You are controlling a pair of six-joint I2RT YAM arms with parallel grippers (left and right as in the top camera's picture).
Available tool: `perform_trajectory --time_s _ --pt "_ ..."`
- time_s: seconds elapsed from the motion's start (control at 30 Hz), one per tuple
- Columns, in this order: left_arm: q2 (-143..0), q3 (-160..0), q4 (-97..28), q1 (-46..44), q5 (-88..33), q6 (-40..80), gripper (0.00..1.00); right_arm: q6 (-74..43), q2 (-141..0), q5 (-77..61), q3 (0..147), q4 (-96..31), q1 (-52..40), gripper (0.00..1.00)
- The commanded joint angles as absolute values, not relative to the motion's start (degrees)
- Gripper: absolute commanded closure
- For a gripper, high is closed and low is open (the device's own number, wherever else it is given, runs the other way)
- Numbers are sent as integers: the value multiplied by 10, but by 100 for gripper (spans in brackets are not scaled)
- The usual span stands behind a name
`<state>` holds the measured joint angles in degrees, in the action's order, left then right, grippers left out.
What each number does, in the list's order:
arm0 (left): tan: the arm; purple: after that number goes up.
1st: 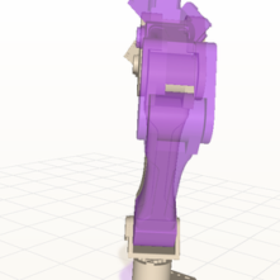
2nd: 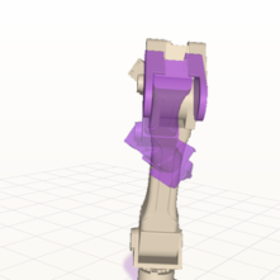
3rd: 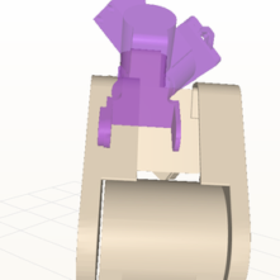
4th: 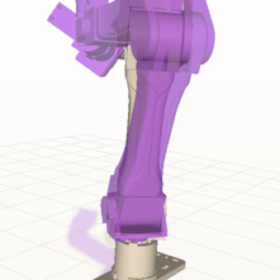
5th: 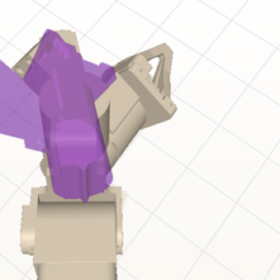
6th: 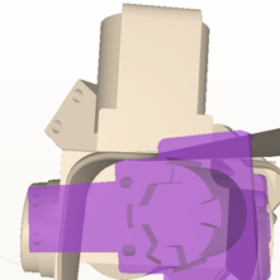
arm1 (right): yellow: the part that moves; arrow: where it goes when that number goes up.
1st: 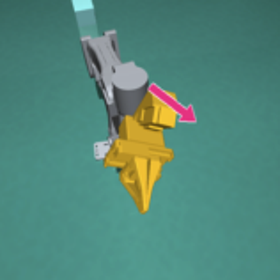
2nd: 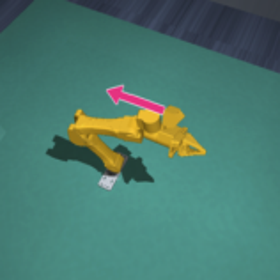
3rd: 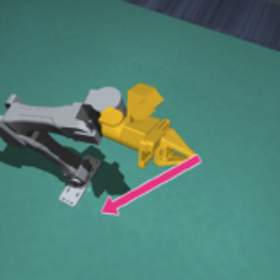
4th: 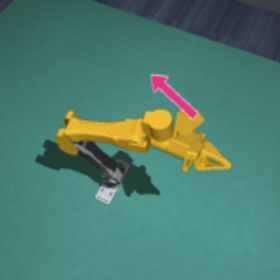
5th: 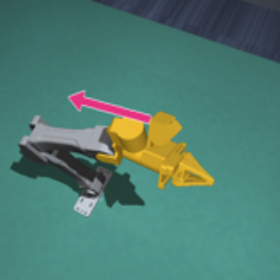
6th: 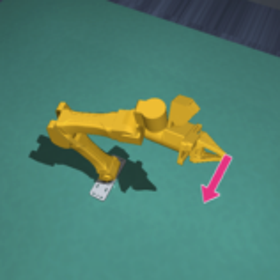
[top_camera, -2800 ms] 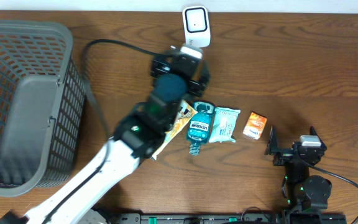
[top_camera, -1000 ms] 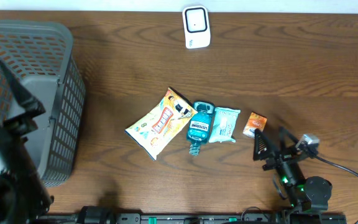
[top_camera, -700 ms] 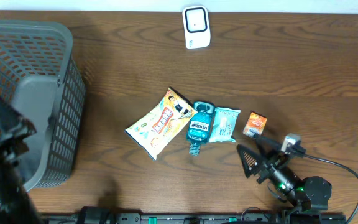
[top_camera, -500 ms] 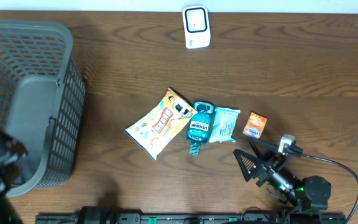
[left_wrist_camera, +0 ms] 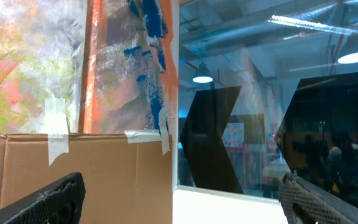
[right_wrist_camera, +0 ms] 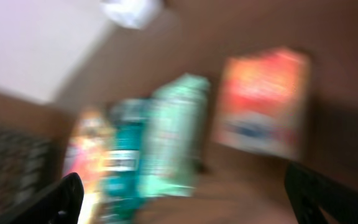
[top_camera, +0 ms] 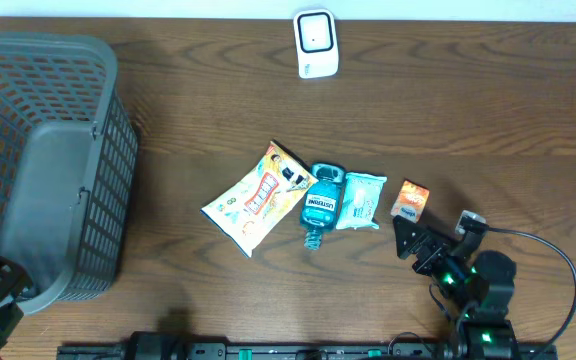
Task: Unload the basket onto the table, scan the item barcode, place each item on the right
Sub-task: 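Move the right gripper to the orange box and grasp it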
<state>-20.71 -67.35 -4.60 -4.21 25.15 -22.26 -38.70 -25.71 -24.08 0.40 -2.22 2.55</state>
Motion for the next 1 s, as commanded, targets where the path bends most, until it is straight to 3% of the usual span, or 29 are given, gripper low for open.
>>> perform_trajectory --time_s 0.0,0.37,0.57,0.8,0.97 --pt "-187 -681 -42 -39 244 -217 1 -369 -361 -132 17 -2 27 1" --pt "-101 -681 -44 -39 244 -163 1 -348 -627 -91 101 60 27 1" --pt "-90 -681 -45 -39 244 -151 1 -345 -768 -115 126 130 27 12" --pt "-90 -681 -47 -39 244 -151 1 -336 -905 -124 128 183 27 35" --pt "-90 -681 -48 -39 244 -151 1 -329 -943 -124 128 182 27 62"
